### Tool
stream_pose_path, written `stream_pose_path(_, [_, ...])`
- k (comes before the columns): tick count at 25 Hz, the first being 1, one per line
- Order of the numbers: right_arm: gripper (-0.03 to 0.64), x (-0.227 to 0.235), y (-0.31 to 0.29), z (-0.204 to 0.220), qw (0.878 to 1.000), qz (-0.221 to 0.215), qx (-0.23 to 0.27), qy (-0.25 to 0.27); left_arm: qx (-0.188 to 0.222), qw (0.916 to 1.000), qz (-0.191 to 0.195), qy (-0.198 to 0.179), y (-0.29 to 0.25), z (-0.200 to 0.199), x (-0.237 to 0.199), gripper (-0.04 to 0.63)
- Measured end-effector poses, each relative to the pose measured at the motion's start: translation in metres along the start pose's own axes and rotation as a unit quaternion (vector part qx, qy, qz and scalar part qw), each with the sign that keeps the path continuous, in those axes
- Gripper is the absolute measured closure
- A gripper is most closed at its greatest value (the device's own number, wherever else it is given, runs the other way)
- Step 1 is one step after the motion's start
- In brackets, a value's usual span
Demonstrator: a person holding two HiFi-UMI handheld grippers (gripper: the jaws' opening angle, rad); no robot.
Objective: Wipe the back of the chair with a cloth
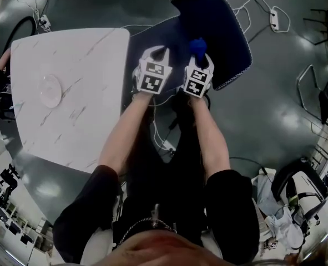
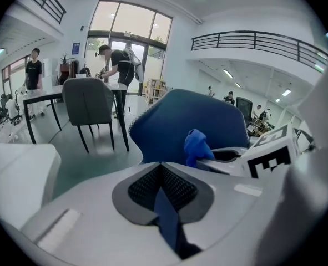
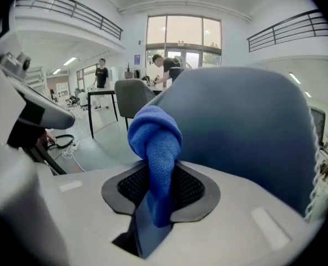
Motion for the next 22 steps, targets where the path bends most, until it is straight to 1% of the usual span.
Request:
stream_pose_path(2, [0.503,-0.006,0.013,-0.035,1.0,-0.017,0.023,0.0,0.012,0.9999,-0.012,-0.003,0.01,-0.023,-0.005,0.586])
stream_pose_path(5, [0.503,-0.016,0.033,-0.078,0.998,-0.047,0.04,-0.004,0.027,0.9994,-0.023,-0.007,0.029,-0.056,-0.01,0.586])
stream_pose_path(9, [0.505,-0.028,0.064,-0.137,0.994,-0.088,0.069,0.004,0.049,0.9979,-0.041,-0.01,0.058,-0.101,-0.019,0.586])
stream_pose_path(14, [0.505,-0.029,0.104,-0.201,0.987,-0.119,0.106,0.01,0.078,0.9951,-0.06,-0.003,0.095,-0.152,-0.018,0.586])
stream_pose_path(17, [0.505,-0.031,0.124,-0.232,0.984,-0.134,0.119,0.008,0.085,0.9942,-0.067,-0.003,0.111,-0.173,-0.015,0.586])
stream_pose_path(19, [0.506,-0.035,0.136,-0.243,0.983,-0.141,0.116,0.007,0.087,0.9935,-0.072,-0.009,0.126,-0.184,-0.014,0.586])
stream_pose_path(22, [0.506,-0.048,0.153,-0.254,0.98,-0.161,0.111,0.034,0.104,0.9907,-0.086,-0.021,0.152,-0.201,-0.016,0.586])
Point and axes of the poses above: the fingertips, and each gripper's own axes: y backward along the fingers, x to its right, z out of its underside, the point moved 1 cm from there along y, backward along the fingers, and after that the axes turned 5 degrees about -y, right-handed, at the moved point
